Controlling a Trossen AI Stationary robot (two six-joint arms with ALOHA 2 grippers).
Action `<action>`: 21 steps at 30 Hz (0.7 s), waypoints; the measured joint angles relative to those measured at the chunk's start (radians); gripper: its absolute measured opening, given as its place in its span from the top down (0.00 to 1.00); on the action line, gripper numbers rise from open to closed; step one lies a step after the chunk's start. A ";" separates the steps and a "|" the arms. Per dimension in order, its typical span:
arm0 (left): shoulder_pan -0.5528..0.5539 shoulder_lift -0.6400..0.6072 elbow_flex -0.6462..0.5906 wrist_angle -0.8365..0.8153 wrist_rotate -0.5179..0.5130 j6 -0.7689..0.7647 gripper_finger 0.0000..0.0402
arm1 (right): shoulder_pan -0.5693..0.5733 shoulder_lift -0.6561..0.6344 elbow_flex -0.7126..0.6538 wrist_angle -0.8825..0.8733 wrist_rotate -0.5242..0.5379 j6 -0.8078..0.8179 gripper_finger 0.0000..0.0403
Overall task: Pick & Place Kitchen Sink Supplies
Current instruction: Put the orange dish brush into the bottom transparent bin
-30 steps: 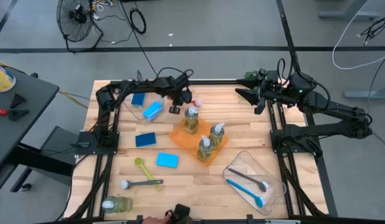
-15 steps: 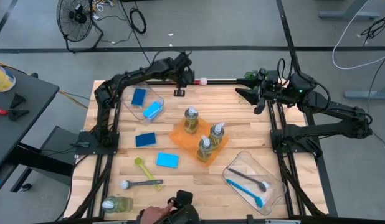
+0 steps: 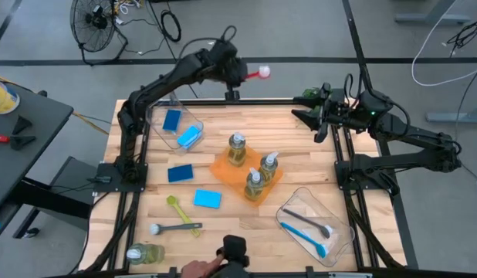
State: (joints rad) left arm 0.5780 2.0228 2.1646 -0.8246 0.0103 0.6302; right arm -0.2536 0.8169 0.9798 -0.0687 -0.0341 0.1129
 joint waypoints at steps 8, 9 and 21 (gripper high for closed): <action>-0.035 -0.001 0.193 -0.012 0.133 -0.131 0.81 | 0.000 0.000 0.000 0.063 0.000 -0.055 0.47; -0.044 -0.006 0.193 0.007 0.162 -0.155 0.81 | 0.000 0.000 0.000 0.066 0.000 -0.053 0.47; -0.163 -0.028 0.188 0.117 0.431 -0.358 0.81 | 0.000 0.000 0.000 0.081 0.019 -0.050 0.47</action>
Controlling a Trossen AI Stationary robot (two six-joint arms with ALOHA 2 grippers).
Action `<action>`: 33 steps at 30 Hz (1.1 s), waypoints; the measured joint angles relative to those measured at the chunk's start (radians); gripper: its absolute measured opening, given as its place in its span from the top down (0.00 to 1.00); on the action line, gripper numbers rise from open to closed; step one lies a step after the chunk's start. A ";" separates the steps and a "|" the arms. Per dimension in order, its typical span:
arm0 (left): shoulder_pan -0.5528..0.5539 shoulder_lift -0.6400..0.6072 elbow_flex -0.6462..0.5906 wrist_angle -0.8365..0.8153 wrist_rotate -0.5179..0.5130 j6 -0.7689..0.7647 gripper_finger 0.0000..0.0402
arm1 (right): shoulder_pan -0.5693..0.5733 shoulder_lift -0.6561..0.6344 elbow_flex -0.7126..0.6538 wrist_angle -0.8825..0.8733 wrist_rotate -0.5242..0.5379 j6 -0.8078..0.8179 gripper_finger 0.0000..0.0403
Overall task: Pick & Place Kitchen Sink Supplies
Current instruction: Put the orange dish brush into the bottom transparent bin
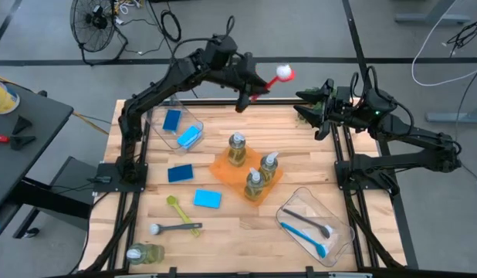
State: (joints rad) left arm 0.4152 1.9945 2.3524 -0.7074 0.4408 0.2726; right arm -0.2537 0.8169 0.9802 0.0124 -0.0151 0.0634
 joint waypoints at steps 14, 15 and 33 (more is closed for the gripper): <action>-0.135 0.000 0.000 0.129 -0.011 -0.058 0.80 | 0.000 0.009 0.000 -0.005 -0.023 0.056 0.47; -0.142 0.000 0.000 0.132 -0.024 -0.058 0.80 | 0.000 0.014 0.000 -0.003 -0.033 0.059 0.47; -0.170 0.000 -0.004 0.132 -0.090 -0.060 0.83 | 0.002 0.137 0.000 0.228 -0.162 0.001 0.47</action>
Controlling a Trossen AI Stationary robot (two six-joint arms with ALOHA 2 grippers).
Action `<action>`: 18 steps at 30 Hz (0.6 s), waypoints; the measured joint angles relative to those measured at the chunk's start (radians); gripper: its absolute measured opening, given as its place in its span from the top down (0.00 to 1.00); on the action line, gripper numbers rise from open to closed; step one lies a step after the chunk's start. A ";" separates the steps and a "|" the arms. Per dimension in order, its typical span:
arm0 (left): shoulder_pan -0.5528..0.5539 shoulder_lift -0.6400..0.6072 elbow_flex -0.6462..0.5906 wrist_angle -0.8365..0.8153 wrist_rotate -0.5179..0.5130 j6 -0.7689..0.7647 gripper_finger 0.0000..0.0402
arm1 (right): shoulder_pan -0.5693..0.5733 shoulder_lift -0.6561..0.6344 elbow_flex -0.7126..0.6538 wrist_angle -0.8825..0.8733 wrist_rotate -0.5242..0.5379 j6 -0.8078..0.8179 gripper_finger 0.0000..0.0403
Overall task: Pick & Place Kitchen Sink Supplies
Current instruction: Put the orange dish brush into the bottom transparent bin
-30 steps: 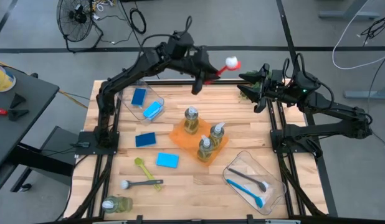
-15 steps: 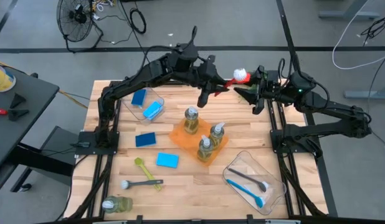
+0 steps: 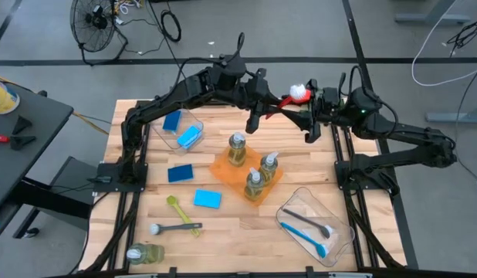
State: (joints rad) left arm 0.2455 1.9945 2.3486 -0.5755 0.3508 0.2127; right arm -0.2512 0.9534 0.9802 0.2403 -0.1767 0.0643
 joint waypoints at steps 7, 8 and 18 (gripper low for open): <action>0.000 0.000 0.000 0.001 0.000 -0.005 0.80 | 0.027 0.021 0.000 0.053 0.001 -0.058 0.47; 0.000 0.000 0.000 0.000 0.001 -0.012 0.79 | 0.028 0.029 0.000 0.065 0.002 -0.057 0.47; 0.000 0.000 0.000 -0.004 0.002 -0.018 0.81 | 0.030 0.066 0.000 0.092 0.004 -0.044 0.52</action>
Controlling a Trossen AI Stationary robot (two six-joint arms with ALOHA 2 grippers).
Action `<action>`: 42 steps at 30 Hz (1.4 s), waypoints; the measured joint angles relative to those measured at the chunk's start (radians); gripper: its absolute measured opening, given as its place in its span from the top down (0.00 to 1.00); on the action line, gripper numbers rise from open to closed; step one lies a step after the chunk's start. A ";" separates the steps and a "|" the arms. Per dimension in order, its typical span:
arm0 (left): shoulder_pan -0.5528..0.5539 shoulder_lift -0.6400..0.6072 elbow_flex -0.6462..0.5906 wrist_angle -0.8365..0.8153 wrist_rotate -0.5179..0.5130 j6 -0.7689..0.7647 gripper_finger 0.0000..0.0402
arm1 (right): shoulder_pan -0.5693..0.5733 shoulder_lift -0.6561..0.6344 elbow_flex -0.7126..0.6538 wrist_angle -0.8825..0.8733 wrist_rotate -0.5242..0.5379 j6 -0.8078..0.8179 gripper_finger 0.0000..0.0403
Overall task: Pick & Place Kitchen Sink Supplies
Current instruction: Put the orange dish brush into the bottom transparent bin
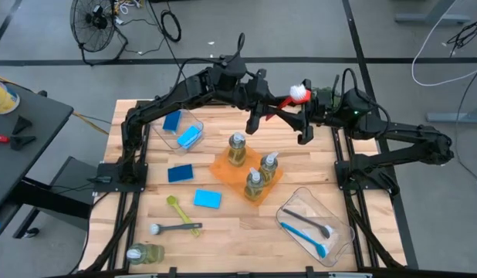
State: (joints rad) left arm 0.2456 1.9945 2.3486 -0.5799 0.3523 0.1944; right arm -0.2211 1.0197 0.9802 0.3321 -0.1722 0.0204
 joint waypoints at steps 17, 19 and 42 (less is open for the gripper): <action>-0.002 0.000 0.000 -0.011 0.003 0.000 0.76 | 0.000 -0.002 0.000 0.027 0.003 0.000 0.80; -0.002 0.000 0.000 -0.011 0.002 0.000 0.73 | 0.000 -0.002 0.000 0.027 0.003 -0.002 0.82; 0.003 -0.022 0.006 -0.065 -0.079 -0.020 0.36 | 0.000 -0.016 0.000 0.000 -0.004 -0.019 0.86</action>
State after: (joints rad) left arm 0.2483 1.9728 2.3543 -0.6449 0.2729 0.1747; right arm -0.2208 1.0039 0.9802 0.3325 -0.1761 0.0011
